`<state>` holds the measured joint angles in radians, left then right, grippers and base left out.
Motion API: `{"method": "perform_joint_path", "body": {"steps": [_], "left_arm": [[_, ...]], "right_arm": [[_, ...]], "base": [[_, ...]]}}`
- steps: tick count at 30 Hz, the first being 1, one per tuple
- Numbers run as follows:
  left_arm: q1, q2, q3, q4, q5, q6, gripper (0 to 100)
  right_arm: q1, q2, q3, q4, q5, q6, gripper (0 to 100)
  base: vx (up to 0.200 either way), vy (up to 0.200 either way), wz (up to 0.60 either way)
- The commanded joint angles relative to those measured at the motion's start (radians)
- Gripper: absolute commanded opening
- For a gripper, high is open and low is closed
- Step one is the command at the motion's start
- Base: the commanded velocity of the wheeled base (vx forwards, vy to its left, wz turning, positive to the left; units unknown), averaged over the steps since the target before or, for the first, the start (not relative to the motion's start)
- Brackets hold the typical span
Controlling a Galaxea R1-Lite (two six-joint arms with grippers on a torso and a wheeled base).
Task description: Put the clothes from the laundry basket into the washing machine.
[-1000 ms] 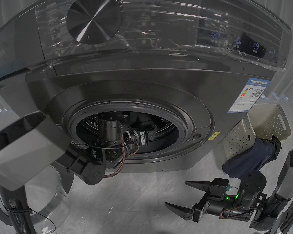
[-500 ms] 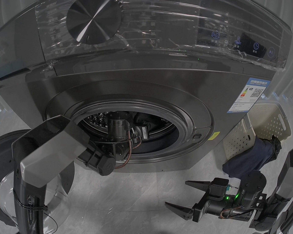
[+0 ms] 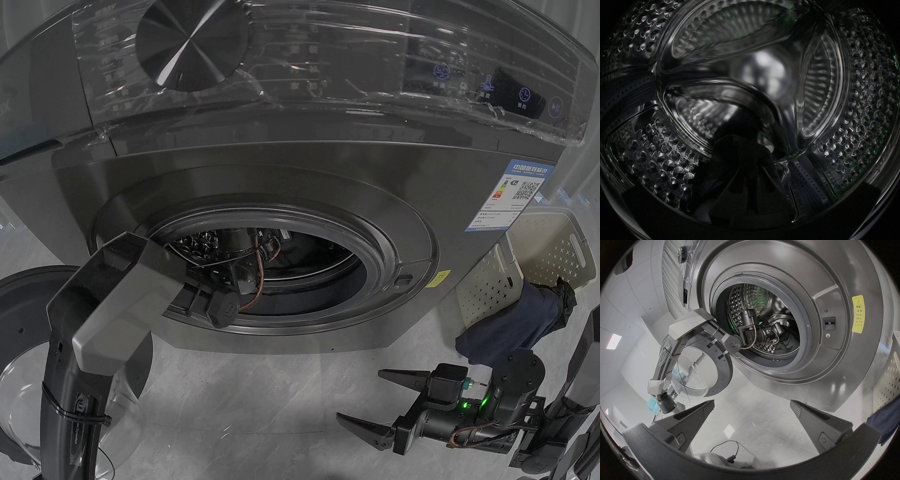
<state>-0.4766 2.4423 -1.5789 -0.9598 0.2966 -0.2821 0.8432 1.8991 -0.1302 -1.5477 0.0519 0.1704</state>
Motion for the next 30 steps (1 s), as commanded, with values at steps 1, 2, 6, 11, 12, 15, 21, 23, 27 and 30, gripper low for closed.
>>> {"method": "perform_joint_path", "body": {"steps": [1, 2, 6, 11, 12, 15, 21, 23, 27, 30], "left_arm": [[-0.004, 0.004, 0.011, 0.007, 0.003, -0.002, 100], [-0.005, 0.000, 0.020, 0.007, 0.003, -0.002, 100], [-0.023, -0.068, 0.106, 0.009, 0.003, -0.005, 100], [-0.086, -0.210, 0.275, 0.021, 0.001, 0.003, 100], [-0.094, -0.224, 0.297, 0.019, 0.001, 0.003, 100], [-0.128, -0.272, 0.410, -0.004, -0.002, 0.011, 100], [-0.172, -0.342, 0.659, -0.140, -0.014, 0.093, 100], [-0.192, -0.368, 0.732, -0.172, -0.022, 0.109, 100], [-0.261, -0.468, 0.961, -0.243, -0.053, 0.153, 100], [-0.343, -0.572, 1.103, -0.255, -0.054, 0.152, 100]], "right_arm": [[0.000, 0.003, 0.001, 0.000, 0.000, 0.000, 100], [0.000, 0.003, 0.001, 0.000, 0.000, 0.000, 100], [0.000, 0.003, 0.004, 0.000, 0.000, 0.000, 100], [0.002, 0.001, 0.011, 0.000, 0.000, 0.000, 100], [0.002, -0.002, 0.011, 0.000, 0.000, 0.000, 100], [0.000, -0.008, 0.017, 0.001, 0.000, 0.000, 100], [0.000, -0.029, 0.040, 0.003, 0.002, 0.000, 100], [0.000, -0.040, 0.049, 0.003, 0.002, 0.000, 100], [-0.001, -0.112, 0.087, 0.004, 0.002, -0.002, 100], [-0.003, -0.183, 0.112, 0.006, 0.000, -0.003, 100]], "base": [[0.000, 0.000, 0.00], [0.000, 0.000, 0.00], [0.000, 0.000, 0.00], [0.000, 0.000, 0.00], [0.000, 0.000, 0.00], [0.000, 0.000, 0.00], [0.000, 0.000, 0.00], [0.000, 0.000, 0.00], [0.000, 0.000, 0.00], [0.000, 0.000, 0.00]]}}
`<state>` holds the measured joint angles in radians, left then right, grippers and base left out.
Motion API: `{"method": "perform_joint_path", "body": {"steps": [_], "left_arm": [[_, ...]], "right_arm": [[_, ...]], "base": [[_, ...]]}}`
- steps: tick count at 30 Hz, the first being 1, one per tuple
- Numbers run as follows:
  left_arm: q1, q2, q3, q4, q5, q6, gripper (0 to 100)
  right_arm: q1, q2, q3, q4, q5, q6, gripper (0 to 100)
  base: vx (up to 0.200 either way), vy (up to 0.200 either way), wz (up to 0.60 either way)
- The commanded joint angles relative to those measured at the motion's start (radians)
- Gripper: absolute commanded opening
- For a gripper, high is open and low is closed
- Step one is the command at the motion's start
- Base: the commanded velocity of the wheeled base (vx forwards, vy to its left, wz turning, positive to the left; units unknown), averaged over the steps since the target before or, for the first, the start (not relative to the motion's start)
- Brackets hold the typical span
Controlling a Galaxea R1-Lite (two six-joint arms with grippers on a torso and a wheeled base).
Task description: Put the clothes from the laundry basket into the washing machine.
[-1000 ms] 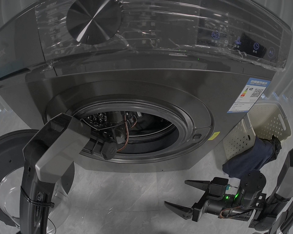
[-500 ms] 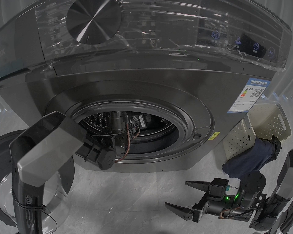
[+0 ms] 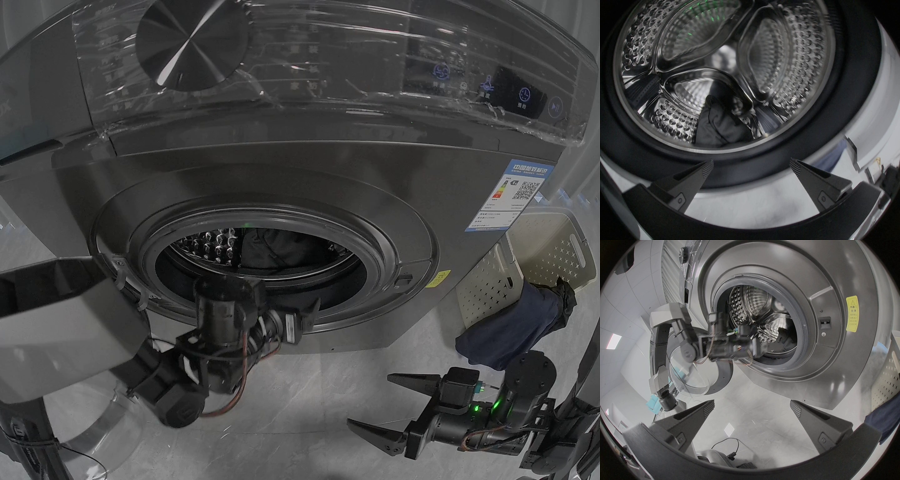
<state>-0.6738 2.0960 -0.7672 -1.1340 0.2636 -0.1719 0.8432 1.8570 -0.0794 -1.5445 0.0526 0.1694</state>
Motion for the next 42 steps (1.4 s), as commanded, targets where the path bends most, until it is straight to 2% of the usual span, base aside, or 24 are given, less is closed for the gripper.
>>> {"method": "perform_joint_path", "body": {"steps": [1, 5, 8, 9, 13, 14, 16, 18, 21, 22, 25, 28, 29, 31, 33, 34, 37, 41, 42], "left_arm": [[-0.158, -0.240, 0.310, -0.082, -0.020, 0.040, 100], [-0.182, -0.352, 0.399, -0.110, -0.018, 0.038, 100], [-0.170, -0.458, 0.462, -0.136, -0.018, 0.034, 100], [-0.170, -0.496, 0.488, -0.141, -0.018, 0.025, 100], [-0.168, -0.596, 0.559, -0.144, -0.014, 0.019, 100], [-0.167, -0.671, 0.600, -0.136, -0.001, 0.020, 100], [-0.159, -0.725, 0.626, -0.130, 0.012, 0.026, 100], [-0.116, -0.804, 0.663, -0.105, 0.019, 0.048, 100], [-0.076, -0.906, 0.695, -0.044, 0.019, 0.084, 100], [-0.056, -0.961, 0.706, -0.001, 0.019, 0.098, 100], [-0.006, -1.080, 0.718, 0.106, 0.017, 0.104, 100], [0.040, -1.214, 0.726, 0.224, 0.006, 0.103, 100], [0.040, -1.214, 0.726, 0.224, 0.006, 0.103, 100], [0.083, -1.321, 0.746, 0.323, -0.003, 0.098, 100], [0.102, -1.363, 0.758, 0.358, -0.009, 0.094, 100], [0.123, -1.409, 0.767, 0.399, -0.014, 0.089, 100], [0.177, -1.490, 0.766, 0.499, -0.021, 0.063, 100], [0.221, -1.596, 0.767, 0.597, -0.043, 0.052, 100], [0.244, -1.651, 0.767, 0.657, -0.060, 0.046, 100]], "right_arm": [[-0.003, -0.154, 0.064, 0.003, 0.000, -0.002, 100], [-0.009, -0.263, 0.076, 0.003, -0.020, -0.005, 100], [-0.018, -0.368, 0.076, 0.010, -0.088, -0.017, 100], [-0.019, -0.401, 0.078, 0.018, -0.103, -0.017, 100], [-0.050, -0.475, 0.078, 0.069, -0.114, -0.014, 100], [-0.101, -0.539, 0.078, 0.127, -0.114, -0.019, 100], [-0.136, -0.584, 0.078, 0.179, -0.114, -0.024, 100], [-0.191, -0.653, 0.078, 0.276, -0.115, -0.037, 100], [-0.311, -0.711, 0.078, 0.423, -0.123, -0.064, 100], [-0.362, -0.756, 0.078, 0.504, -0.120, -0.090, 100], [-0.437, -0.875, 0.078, 0.652, -0.115, -0.122, 100], [-0.490, -0.984, 0.076, 0.753, -0.119, -0.123, 100], [-0.490, -0.984, 0.076, 0.753, -0.119, -0.123, 100], [-0.546, -1.099, 0.078, 0.853, -0.119, -0.114, 100], [-0.567, -1.167, 0.076, 0.906, -0.119, -0.111, 100], [-0.598, -1.253, 0.076, 0.978, -0.117, -0.111, 100], [-0.642, -1.389, 0.075, 1.092, -0.114, -0.114, 100], [-0.679, -1.538, 0.075, 1.193, -0.111, -0.110, 100], [-0.710, -1.599, 0.075, 1.258, -0.109, -0.106, 100]], "base": [[0.000, 0.000, 0.00], [0.000, 0.000, 0.00], [0.000, 0.000, 0.00], [-0.200, 0.000, 0.00], [-0.200, 0.000, 0.00], [-0.200, 0.000, 0.00], [-0.200, 0.000, 0.00], [-0.200, 0.000, 0.00], [-0.200, 0.000, 0.00], [-0.200, 0.000, 0.00], [-0.200, 0.000, 0.00], [-0.200, 0.000, 0.00], [-0.200, 0.000, 0.00], [-0.200, 0.000, 0.00], [-0.200, 0.000, 0.00], [-0.200, 0.000, 0.00], [-0.067, 0.000, 0.00], [0.000, 0.000, 0.00], [0.000, 0.000, 0.00]]}}
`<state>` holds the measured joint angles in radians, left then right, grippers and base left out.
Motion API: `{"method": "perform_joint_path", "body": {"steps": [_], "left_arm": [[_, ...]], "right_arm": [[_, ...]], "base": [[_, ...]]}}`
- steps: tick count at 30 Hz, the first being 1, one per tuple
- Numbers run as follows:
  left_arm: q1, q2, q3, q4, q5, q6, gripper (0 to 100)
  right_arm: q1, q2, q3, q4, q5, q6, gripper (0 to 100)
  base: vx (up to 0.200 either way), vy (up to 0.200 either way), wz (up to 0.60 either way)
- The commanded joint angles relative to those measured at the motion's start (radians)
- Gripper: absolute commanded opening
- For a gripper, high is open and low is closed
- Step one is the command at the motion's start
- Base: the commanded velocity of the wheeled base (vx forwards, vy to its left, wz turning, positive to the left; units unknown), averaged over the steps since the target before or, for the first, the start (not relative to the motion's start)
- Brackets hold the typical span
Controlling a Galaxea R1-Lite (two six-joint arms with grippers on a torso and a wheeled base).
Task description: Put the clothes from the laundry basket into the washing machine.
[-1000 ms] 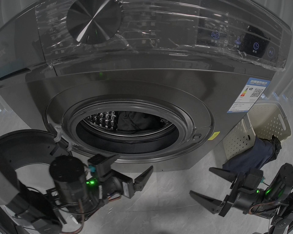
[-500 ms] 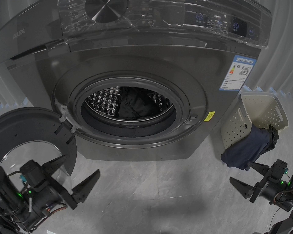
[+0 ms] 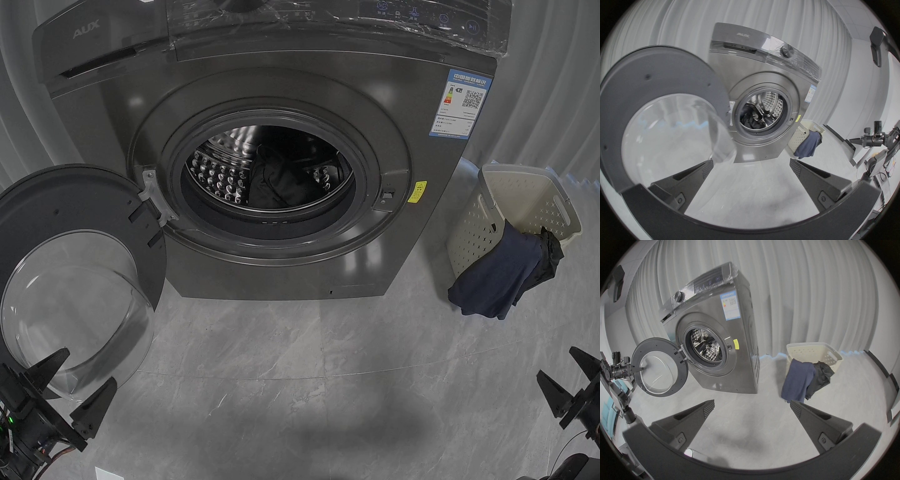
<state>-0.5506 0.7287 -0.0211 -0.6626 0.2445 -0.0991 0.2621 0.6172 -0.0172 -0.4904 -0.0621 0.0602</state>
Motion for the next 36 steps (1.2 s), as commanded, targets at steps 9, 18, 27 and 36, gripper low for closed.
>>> {"method": "perform_joint_path", "body": {"steps": [9, 18, 27, 36], "left_arm": [[0.371, -0.581, 0.021, 0.448, -0.243, -0.021, 100], [0.581, -0.686, 0.021, 0.597, -0.337, 0.068, 100], [0.566, -0.686, 0.018, 0.618, -0.114, 0.082, 100], [0.549, -0.724, 0.020, 0.663, -0.252, 0.087, 100]], "right_arm": [[-0.273, -0.611, -0.004, 0.483, 0.064, 0.003, 100], [-0.268, -0.617, -0.004, 0.477, 0.070, 0.013, 100], [-0.268, -0.617, -0.004, 0.474, 0.067, 0.082, 100], [-0.268, -0.617, -0.004, 0.464, 0.065, 0.162, 100]], "base": [[0.000, -0.156, 0.00], [0.000, -0.044, 0.00], [0.000, 0.000, 0.00], [0.000, 0.000, 0.00]]}}
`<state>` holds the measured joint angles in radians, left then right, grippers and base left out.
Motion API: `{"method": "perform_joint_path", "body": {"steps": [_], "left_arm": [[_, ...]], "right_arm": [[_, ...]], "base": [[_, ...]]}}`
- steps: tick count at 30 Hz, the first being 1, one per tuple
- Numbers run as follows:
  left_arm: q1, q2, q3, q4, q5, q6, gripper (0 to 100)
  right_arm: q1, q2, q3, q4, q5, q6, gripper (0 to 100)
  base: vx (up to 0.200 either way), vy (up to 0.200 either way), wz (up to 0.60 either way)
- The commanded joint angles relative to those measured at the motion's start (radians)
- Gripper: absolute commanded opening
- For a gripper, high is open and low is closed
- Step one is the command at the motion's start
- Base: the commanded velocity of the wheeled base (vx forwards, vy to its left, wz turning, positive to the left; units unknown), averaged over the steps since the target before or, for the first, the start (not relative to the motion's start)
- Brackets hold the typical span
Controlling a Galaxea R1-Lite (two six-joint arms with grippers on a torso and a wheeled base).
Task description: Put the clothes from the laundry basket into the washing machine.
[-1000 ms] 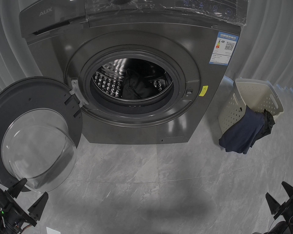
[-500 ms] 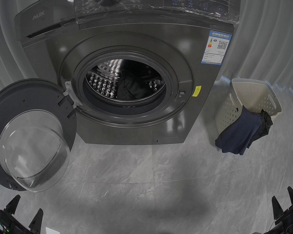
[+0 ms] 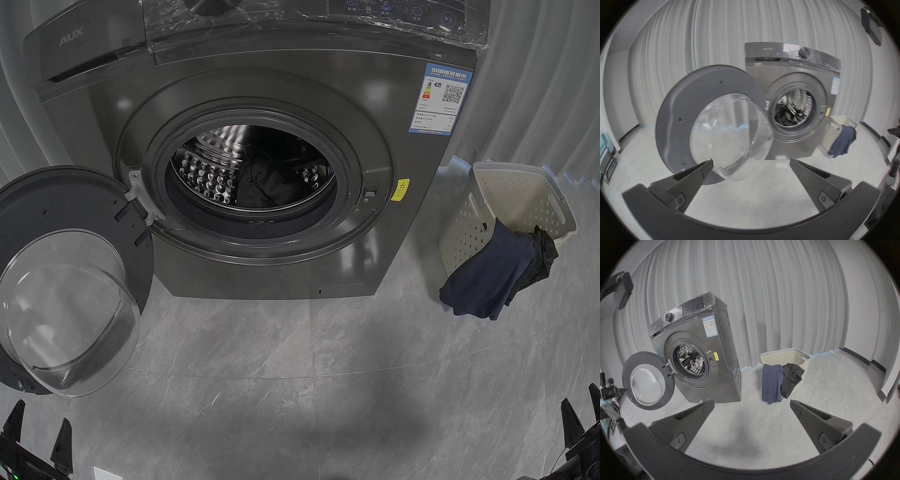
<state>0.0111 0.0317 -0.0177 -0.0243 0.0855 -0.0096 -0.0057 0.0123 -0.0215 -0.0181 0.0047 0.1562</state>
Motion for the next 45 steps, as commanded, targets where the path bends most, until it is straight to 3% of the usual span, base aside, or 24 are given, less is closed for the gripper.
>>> {"method": "perform_joint_path", "body": {"steps": [1, 7, 9, 11, 13, 14, 16, 17, 18, 19, 20, 21, 24, 30, 31, 33, 35, 36, 38, 39, 40, 41, 44, 45], "left_arm": [[-0.013, -0.027, 0.016, 0.024, -0.093, -0.003, 100], [-0.013, -0.027, 0.016, 0.023, -0.087, -0.003, 100], [-0.013, -0.027, 0.016, 0.024, -0.087, -0.003, 100], [-0.013, -0.027, 0.016, 0.024, -0.087, -0.003, 100], [-0.013, -0.027, 0.016, 0.024, -0.086, -0.003, 100], [-0.013, -0.027, 0.016, 0.024, -0.084, -0.004, 100], [-0.013, -0.027, 0.016, 0.024, -0.082, -0.009, 100], [-0.013, -0.027, 0.016, 0.024, -0.081, -0.012, 100], [-0.013, -0.027, 0.016, 0.024, -0.067, -0.026, 100], [-0.013, -0.027, 0.016, 0.024, -0.064, -0.029, 100], [-0.013, -0.027, 0.016, 0.024, -0.064, -0.029, 100], [-0.013, -0.027, 0.016, 0.023, -0.073, -0.021, 100], [-0.013, -0.027, 0.016, 0.024, -0.082, 0.000, 100], [-0.013, -0.027, 0.016, 0.024, -0.082, -0.010, 100], [-0.013, -0.027, 0.016, 0.024, -0.082, -0.009, 100], [-0.013, -0.027, 0.016, 0.024, -0.082, -0.009, 100], [-0.013, -0.027, 0.016, 0.024, -0.082, -0.012, 100], [-0.013, -0.027, 0.016, 0.024, -0.081, -0.012, 100], [-0.013, -0.027, 0.016, 0.024, -0.081, -0.010, 100], [-0.013, -0.027, 0.016, 0.024, -0.081, -0.010, 100], [-0.013, -0.027, 0.016, 0.024, -0.079, -0.010, 100], [-0.013, -0.027, 0.016, 0.023, -0.079, -0.010, 100], [-0.013, -0.027, 0.016, 0.024, -0.081, -0.012, 100], [-0.013, -0.027, 0.016, 0.024, -0.081, -0.012, 100]], "right_arm": [[0.000, -0.012, 0.000, -0.008, -0.002, 0.066, 100], [0.000, -0.012, 0.003, -0.028, -0.018, 0.350, 100], [0.001, -0.012, 0.002, -0.028, -0.055, 0.462, 100], [0.001, -0.012, 0.002, -0.028, -0.121, 0.554, 100], [0.000, -0.012, 0.002, -0.034, -0.262, 0.701, 100], [0.001, -0.012, 0.003, -0.042, -0.299, 0.764, 100], [0.001, -0.012, 0.015, -0.056, -0.425, 1.046, 100], [0.000, -0.012, 0.020, -0.054, -0.462, 1.142, 100], [0.001, -0.012, 0.021, -0.049, -0.552, 1.444, 100], [0.001, -0.012, 0.021, -0.051, -0.592, 1.571, 100], [0.001, -0.012, 0.021, -0.051, -0.592, 1.571, 100], [-0.003, -0.011, 0.018, -0.045, -0.701, 1.916, 100], [0.000, -0.012, 0.021, -0.077, -0.690, 1.838, 100], [0.000, -0.012, 0.021, -0.077, -0.690, 1.836, 100], [-0.003, -0.012, 0.021, -0.075, -0.663, 1.821, 100], [-0.003, -0.012, 0.021, -0.072, -0.598, 1.700, 100], [-0.003, -0.012, 0.021, -0.057, -0.529, 1.410, 100], [-0.003, -0.012, 0.021, -0.056, -0.499, 1.195, 100], [-0.003, -0.012, 0.021, -0.065, -0.465, 0.919, 100], [-0.003, -0.012, 0.020, -0.082, -0.420, 0.649, 100], [-0.003, -0.012, 0.020, -0.085, -0.390, 0.522, 100], [-0.003, -0.012, 0.020, -0.075, -0.334, 0.322, 100], [-0.003, -0.012, 0.020, -0.049, -0.192, -0.069, 100], [-0.003, -0.012, 0.020, -0.042, -0.143, -0.129, 100]], "base": [[0.000, 0.000, 0.00], [0.000, -0.167, 0.00], [0.000, -0.200, 0.00], [0.000, -0.200, 0.00], [0.000, -0.200, 0.00], [0.000, -0.200, 0.00], [0.000, -0.200, 0.00], [0.000, -0.200, 0.00], [0.000, -0.200, 0.00], [0.000, -0.200, 0.00], [0.000, -0.200, 0.00], [0.000, 0.000, 0.00], [0.000, 0.000, 0.00], [0.000, 0.000, 0.00], [0.000, 0.000, 0.00], [0.000, 0.000, 0.00], [0.000, 0.000, 0.00], [0.000, 0.000, 0.00], [0.000, 0.000, 0.00], [0.000, -0.200, 0.00], [0.000, -0.200, 0.00], [0.000, -0.200, 0.00], [0.000, -0.200, 0.00], [0.000, -0.200, 0.00]]}}
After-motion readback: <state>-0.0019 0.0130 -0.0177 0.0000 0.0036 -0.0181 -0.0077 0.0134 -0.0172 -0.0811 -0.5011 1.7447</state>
